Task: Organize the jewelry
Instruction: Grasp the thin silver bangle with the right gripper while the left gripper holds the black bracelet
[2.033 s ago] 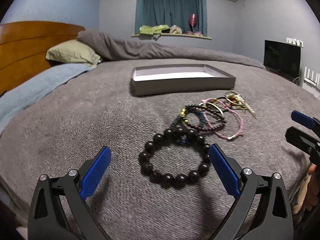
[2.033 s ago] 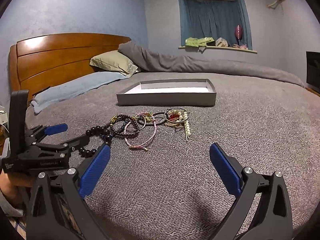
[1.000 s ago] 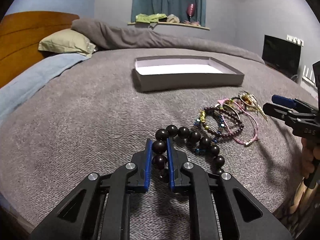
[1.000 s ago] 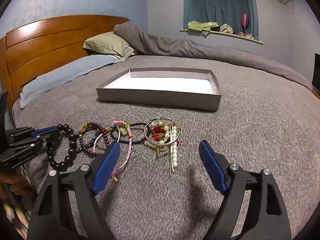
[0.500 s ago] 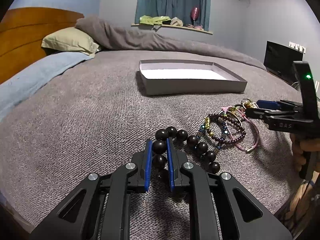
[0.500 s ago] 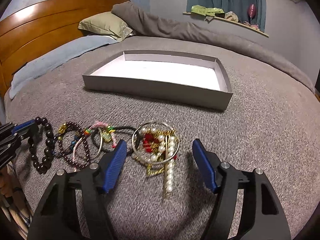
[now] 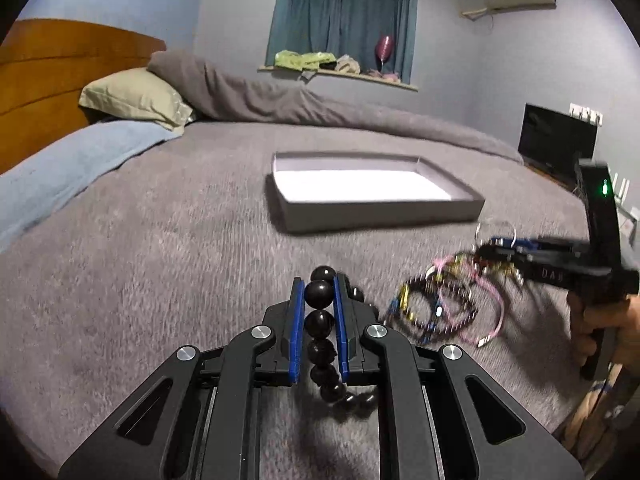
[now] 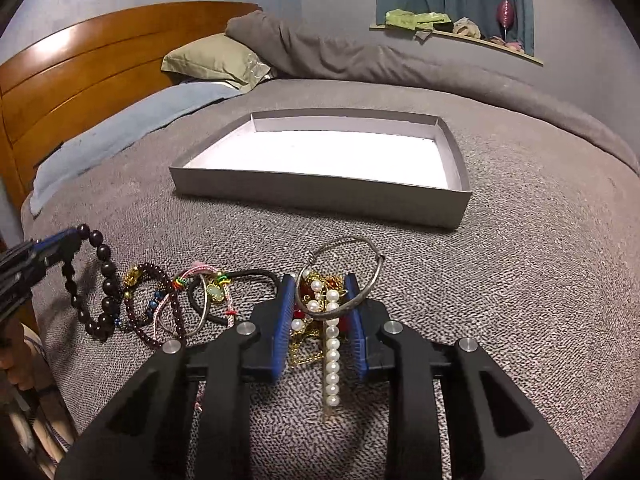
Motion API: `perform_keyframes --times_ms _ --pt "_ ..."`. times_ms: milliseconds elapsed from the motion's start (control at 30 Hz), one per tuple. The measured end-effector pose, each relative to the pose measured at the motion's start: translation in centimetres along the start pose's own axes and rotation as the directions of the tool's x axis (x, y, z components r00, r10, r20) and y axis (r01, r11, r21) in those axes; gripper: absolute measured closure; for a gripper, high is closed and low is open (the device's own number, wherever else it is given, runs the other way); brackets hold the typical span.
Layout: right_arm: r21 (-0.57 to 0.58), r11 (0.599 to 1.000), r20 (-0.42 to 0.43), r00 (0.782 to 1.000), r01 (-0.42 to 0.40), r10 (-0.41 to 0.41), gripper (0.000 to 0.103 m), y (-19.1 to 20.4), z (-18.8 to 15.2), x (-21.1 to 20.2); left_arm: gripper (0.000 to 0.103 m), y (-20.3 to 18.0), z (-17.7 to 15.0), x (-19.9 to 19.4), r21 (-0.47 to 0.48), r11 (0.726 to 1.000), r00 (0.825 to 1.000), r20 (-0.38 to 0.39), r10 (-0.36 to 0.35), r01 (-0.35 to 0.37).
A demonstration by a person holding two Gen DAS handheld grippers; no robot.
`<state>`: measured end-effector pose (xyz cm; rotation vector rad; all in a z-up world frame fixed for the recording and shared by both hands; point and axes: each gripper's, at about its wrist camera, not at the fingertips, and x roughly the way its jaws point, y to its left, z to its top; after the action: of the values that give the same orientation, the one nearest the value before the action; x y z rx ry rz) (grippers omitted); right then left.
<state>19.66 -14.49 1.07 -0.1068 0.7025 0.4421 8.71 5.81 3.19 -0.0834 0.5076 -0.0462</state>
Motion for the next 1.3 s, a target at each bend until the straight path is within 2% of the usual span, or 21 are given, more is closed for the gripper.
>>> perform_keyframes --times_ms 200,333,367,767,867,1100,1300 --pt "0.012 1.000 0.006 1.000 -0.001 0.001 0.078 -0.5 0.1 -0.2 0.088 -0.1 2.3 0.4 -0.006 1.000 0.999 0.042 -0.025 0.025" --pt "0.036 0.999 -0.003 1.000 0.014 -0.014 0.060 -1.1 0.2 0.0 0.088 -0.4 2.3 0.7 0.003 1.000 0.998 0.047 -0.028 0.028" --pt "0.041 0.999 -0.002 1.000 0.015 -0.015 0.059 -1.3 0.2 0.0 0.088 -0.5 2.3 0.7 0.004 1.000 0.999 0.046 -0.028 0.028" --pt "0.082 0.997 0.007 1.000 -0.003 0.002 0.056 -2.2 0.9 0.3 0.088 -0.6 2.1 1.2 0.011 1.000 0.999 0.034 -0.028 0.028" --pt "0.080 0.997 0.004 1.000 0.005 -0.005 0.051 -2.3 1.2 0.6 0.088 -0.7 2.0 1.3 0.014 1.000 0.999 0.033 -0.027 0.026" --pt "0.047 0.999 -0.048 0.999 0.004 -0.002 0.051 -1.9 1.5 2.2 0.088 -0.7 1.9 1.4 0.019 1.000 0.999 0.032 -0.026 0.025" --pt "0.042 0.999 -0.060 0.998 0.021 -0.018 0.045 -1.8 1.4 2.6 0.088 -0.7 1.9 1.5 0.021 0.999 0.999 0.029 -0.029 0.028"
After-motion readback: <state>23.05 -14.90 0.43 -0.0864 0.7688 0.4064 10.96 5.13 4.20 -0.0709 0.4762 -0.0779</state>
